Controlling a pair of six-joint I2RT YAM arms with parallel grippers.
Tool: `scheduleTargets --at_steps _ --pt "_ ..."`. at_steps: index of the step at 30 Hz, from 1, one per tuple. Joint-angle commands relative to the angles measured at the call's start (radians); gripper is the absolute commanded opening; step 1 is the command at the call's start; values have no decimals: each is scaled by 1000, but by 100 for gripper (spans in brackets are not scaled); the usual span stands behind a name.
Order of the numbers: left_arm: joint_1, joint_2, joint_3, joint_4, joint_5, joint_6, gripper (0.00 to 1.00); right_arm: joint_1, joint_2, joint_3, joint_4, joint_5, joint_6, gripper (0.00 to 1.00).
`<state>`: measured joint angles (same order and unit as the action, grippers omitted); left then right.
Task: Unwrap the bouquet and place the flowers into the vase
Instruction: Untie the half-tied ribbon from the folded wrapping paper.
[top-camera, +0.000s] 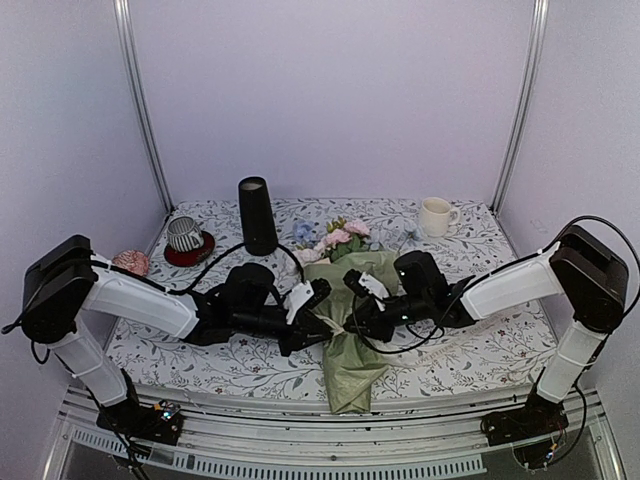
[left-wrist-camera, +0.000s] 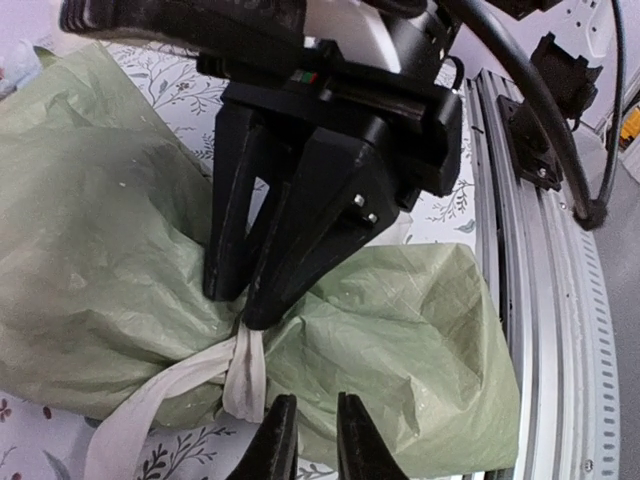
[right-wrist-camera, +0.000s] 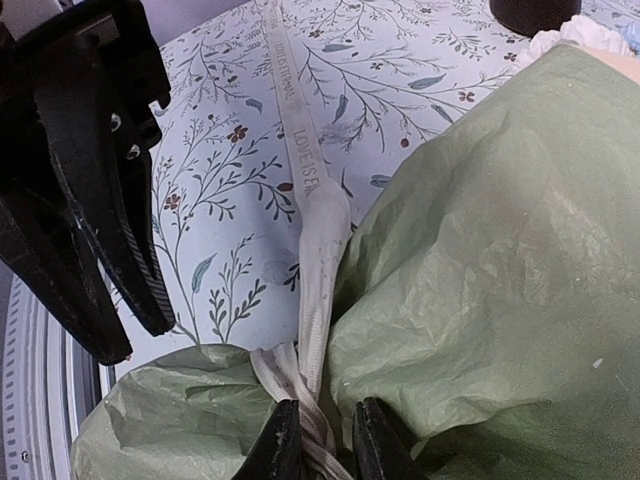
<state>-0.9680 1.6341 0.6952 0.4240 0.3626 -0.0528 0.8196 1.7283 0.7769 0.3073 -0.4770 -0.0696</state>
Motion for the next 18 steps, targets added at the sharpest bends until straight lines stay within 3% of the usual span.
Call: scheduleTargets --at_steps 1,6,18 --pt "-11 4 16 -21 -39 36 17 21 22 33 -45 31 -31 17" --pt "-11 0 21 -34 -60 42 17 21 -2 26 -44 34 -28 4" --pt "-16 6 30 -41 -63 44 17 22 -200 -121 118 88 4 2"
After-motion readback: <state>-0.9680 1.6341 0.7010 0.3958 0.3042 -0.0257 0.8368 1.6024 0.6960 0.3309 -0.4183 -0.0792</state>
